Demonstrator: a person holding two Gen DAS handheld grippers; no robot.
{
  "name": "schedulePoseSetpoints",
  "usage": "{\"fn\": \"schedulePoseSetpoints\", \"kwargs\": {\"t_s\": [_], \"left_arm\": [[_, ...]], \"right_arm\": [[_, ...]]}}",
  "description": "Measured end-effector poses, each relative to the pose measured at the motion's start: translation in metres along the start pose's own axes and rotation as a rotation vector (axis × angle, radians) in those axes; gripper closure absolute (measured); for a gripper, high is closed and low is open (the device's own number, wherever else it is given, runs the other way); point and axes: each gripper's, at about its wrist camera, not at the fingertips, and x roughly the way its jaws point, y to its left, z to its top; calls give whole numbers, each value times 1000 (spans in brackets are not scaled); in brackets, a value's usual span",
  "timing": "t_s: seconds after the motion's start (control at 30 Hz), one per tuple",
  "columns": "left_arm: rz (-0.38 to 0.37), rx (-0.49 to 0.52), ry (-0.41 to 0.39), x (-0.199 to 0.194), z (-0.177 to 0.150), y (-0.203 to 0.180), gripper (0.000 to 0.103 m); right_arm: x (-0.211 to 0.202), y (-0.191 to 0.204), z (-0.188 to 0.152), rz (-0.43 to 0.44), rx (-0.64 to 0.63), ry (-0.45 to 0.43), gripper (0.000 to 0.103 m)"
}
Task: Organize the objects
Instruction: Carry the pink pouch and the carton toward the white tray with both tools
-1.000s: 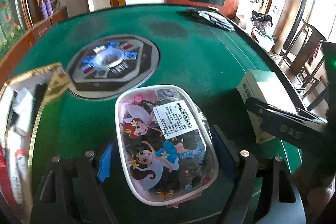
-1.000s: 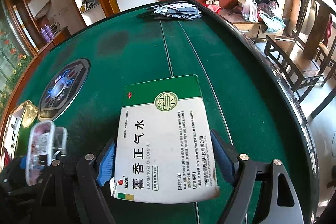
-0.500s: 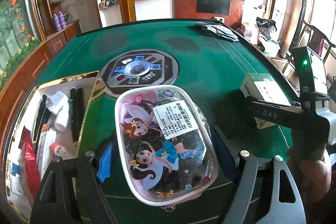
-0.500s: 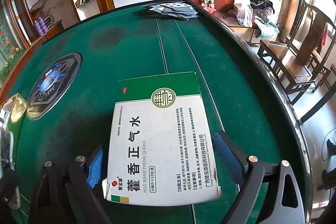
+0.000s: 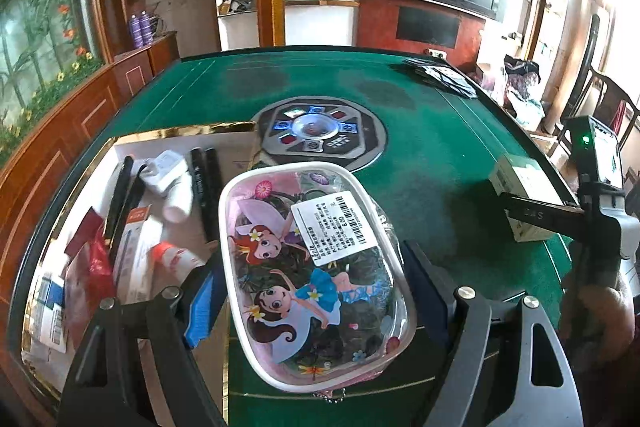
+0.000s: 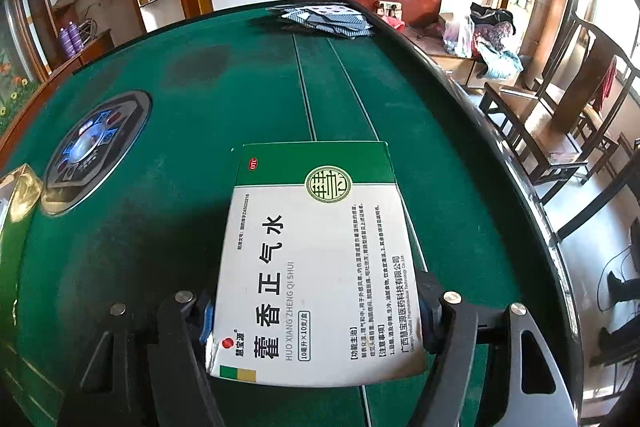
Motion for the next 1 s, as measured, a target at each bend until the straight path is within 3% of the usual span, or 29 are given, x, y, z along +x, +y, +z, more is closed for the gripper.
{"fn": "schedulePoseSetpoints", "kwargs": {"t_s": [0.33, 0.57, 1.0], "left_arm": [[-34, -69, -12, -23, -15, 39, 23], [-35, -109, -32, -50, -25, 70, 23], [57, -167, -129, -118, -34, 137, 22]], "right_arm": [[-32, 3, -9, 93, 50, 16, 28], [-77, 48, -5, 162, -37, -53, 28], [-123, 124, -17, 299, -167, -108, 27]]}}
